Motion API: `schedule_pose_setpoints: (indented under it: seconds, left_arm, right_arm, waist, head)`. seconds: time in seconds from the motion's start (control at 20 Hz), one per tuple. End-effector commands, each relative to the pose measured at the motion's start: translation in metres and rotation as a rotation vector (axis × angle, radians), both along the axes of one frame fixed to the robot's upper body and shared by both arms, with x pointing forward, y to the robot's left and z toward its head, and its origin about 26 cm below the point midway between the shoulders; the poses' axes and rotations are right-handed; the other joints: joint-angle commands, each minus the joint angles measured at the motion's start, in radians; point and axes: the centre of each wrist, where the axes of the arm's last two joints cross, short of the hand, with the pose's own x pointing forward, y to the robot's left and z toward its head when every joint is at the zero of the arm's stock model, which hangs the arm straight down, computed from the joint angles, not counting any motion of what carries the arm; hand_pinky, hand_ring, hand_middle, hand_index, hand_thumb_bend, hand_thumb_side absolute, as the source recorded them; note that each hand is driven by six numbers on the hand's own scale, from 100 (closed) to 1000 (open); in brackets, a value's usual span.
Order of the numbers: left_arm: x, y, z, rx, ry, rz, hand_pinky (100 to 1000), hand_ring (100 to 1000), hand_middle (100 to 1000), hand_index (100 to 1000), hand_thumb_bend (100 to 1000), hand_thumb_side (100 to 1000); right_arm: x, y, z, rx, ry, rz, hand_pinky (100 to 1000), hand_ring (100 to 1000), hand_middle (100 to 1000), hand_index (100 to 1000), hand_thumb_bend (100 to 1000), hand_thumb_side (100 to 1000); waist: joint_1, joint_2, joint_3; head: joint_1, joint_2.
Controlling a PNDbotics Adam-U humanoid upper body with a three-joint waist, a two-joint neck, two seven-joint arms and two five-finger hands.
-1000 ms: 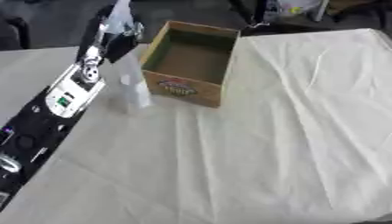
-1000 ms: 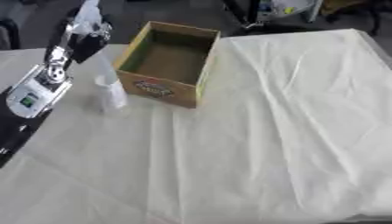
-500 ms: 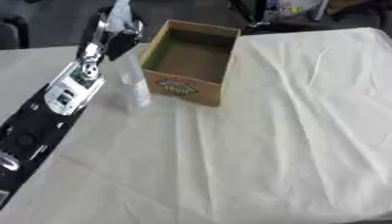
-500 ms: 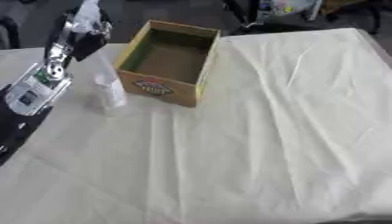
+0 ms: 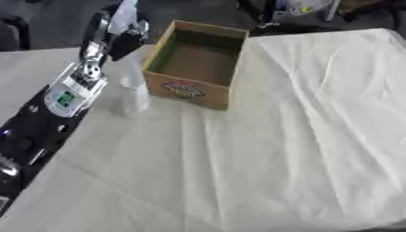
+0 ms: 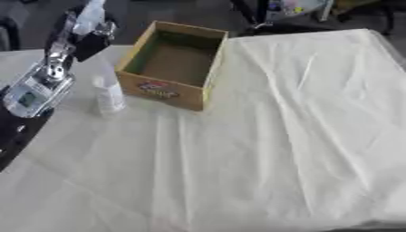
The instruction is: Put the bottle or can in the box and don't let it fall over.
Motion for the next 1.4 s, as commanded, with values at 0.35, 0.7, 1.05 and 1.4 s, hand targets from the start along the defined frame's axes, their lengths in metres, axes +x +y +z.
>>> schedule_pose_setpoints:
  seconds: [0.35,0.7,1.05,1.4]
  left_arm:
    - [-0.008,0.005,0.034,-0.013,-0.096,-0.031,873,980,354,473,100,419]
    - [-0.015,-0.001,0.061,-0.059,-0.164,-0.076,873,963,350,473,100,443]
    - [-0.016,-0.011,0.085,-0.12,-0.236,-0.128,871,945,346,473,100,464]
    - [-0.017,-0.008,0.118,-0.157,-0.402,-0.123,850,881,331,466,100,531]
  right_arm:
    - [0.0,-0.003,0.011,-0.045,-0.213,0.002,554,835,866,795,100,470]
    - [-0.001,-0.003,0.011,-0.037,-0.201,0.004,560,837,866,797,100,470]
    - [0.0,-0.001,0.012,0.021,-0.189,-0.031,546,810,843,783,100,470]
    - [0.002,0.001,0.014,0.083,-0.193,-0.079,541,787,823,771,100,470]
  waist:
    - [0.0,-0.015,-0.001]
    - [-0.001,-0.016,-0.01]
    - [-0.007,-0.007,-0.036]
    - [-0.008,0.013,-0.099]
  head:
    - [-0.006,0.005]
    - [-0.007,0.005]
    - [-0.017,-0.018]
    - [-0.023,-0.066]
